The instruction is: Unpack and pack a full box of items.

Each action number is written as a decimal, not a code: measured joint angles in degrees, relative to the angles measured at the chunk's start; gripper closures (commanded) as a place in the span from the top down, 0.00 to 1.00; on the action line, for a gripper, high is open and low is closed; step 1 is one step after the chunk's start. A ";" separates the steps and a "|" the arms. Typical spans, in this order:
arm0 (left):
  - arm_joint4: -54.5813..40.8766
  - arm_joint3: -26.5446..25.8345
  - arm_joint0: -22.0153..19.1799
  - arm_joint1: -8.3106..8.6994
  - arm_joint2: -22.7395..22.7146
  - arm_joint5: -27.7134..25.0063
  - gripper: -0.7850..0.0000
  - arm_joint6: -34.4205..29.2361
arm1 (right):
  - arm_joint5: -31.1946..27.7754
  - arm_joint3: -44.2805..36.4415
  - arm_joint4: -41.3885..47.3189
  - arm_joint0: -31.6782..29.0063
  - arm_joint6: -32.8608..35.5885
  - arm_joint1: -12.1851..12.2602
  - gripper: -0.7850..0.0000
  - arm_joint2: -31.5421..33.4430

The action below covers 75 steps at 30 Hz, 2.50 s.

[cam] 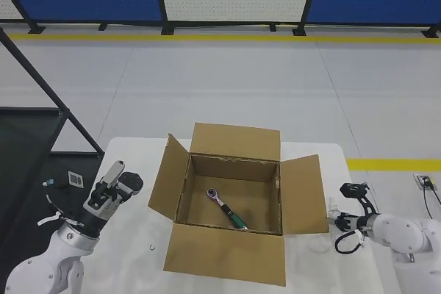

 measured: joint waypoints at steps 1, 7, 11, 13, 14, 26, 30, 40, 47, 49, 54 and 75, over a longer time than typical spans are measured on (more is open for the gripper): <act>0.00 0.00 0.00 0.00 0.00 0.00 1.00 0.00 | 0.24 0.40 -0.33 0.29 -0.04 0.02 0.00 -0.38; 0.00 0.00 0.00 0.00 0.00 0.00 1.00 0.00 | -0.02 2.30 -0.57 1.62 0.29 0.24 0.20 -1.92; 0.00 0.00 0.00 0.00 0.00 0.00 1.00 0.00 | 0.31 3.20 -0.75 2.25 0.19 0.39 0.18 -2.80; 0.00 0.00 0.00 0.00 0.00 0.00 1.00 0.00 | 0.49 3.58 -0.79 2.46 0.13 0.44 0.18 -3.14; 0.00 0.00 0.00 0.00 0.00 0.00 1.00 0.00 | 0.62 3.82 -0.80 2.62 0.13 0.48 0.18 -3.37; 0.00 0.00 0.00 0.00 0.00 0.00 1.00 0.00 | 0.42 6.21 0.50 3.95 0.00 0.92 0.45 -4.65; 0.00 0.00 0.00 0.00 0.00 0.00 1.00 0.00 | 0.51 6.57 0.88 4.15 -0.28 1.06 0.52 -5.03; 0.00 0.00 0.00 0.00 0.00 0.00 1.00 0.00 | 1.01 6.70 1.62 4.16 -0.89 1.48 0.62 -5.46; 0.00 0.00 0.00 0.00 0.00 0.00 1.00 0.00 | 1.24 6.29 2.15 3.90 -1.19 1.83 0.64 -5.57; 0.00 0.00 0.00 0.00 0.00 0.00 1.00 0.00 | 1.33 6.08 2.27 3.80 -1.19 1.91 0.64 -5.59; 0.00 0.00 0.00 0.00 0.00 0.00 1.00 0.00 | 1.69 5.09 2.65 3.25 -1.24 2.16 0.65 -5.61; 0.00 -0.19 0.28 -0.01 0.13 -0.27 1.00 0.64 | 7.68 -25.44 6.74 -8.74 -9.71 3.79 1.00 5.47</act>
